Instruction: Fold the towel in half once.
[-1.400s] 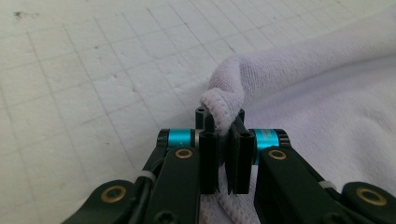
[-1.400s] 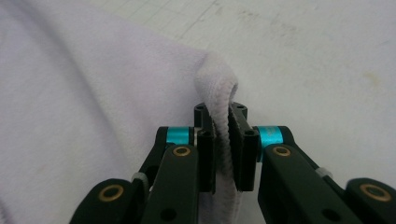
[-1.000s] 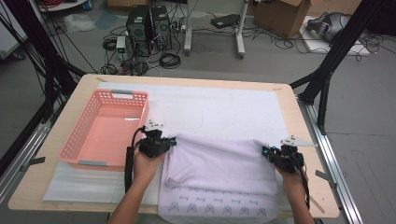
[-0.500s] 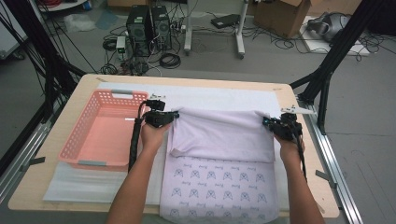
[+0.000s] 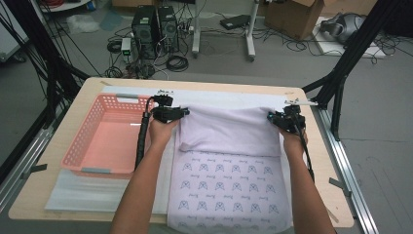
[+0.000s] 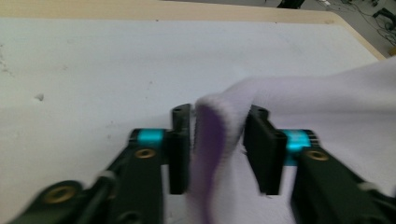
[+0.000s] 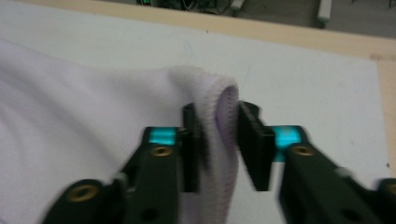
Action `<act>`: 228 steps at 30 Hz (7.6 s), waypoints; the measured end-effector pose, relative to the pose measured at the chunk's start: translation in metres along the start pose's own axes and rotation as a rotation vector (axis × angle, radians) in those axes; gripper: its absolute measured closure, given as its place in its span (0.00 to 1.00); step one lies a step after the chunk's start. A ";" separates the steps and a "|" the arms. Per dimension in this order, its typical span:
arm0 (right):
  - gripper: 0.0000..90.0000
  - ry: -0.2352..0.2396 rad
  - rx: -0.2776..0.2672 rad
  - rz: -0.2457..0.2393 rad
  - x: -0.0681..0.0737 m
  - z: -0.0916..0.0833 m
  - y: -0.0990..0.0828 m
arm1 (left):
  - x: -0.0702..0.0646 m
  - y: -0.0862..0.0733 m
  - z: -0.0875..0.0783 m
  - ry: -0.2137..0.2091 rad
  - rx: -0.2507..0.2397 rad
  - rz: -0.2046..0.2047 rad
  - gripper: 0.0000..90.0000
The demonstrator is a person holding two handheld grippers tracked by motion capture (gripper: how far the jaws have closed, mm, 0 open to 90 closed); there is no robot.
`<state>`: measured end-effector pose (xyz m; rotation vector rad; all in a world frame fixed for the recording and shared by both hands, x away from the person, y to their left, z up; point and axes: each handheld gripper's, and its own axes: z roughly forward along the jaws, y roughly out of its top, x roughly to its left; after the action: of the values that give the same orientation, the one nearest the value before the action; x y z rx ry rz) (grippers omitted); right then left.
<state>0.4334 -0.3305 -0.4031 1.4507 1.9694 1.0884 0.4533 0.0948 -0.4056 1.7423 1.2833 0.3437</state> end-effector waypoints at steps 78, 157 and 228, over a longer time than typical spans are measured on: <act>0.95 0.066 0.059 -0.118 0.039 -0.108 -0.137 | -0.046 -0.128 -0.085 -0.030 0.016 0.122 0.98; 0.65 0.061 0.005 -0.020 0.026 -0.164 -0.140 | -0.053 -0.118 -0.103 -0.121 -0.004 0.082 0.49; 0.64 0.007 -0.024 0.041 -0.018 -0.015 -0.005 | -0.012 -0.005 -0.011 -0.036 -0.050 0.042 0.54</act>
<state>0.4256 -0.3525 -0.4000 1.4832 1.9326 1.1319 0.4381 0.0900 -0.4005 1.7274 1.2040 0.3641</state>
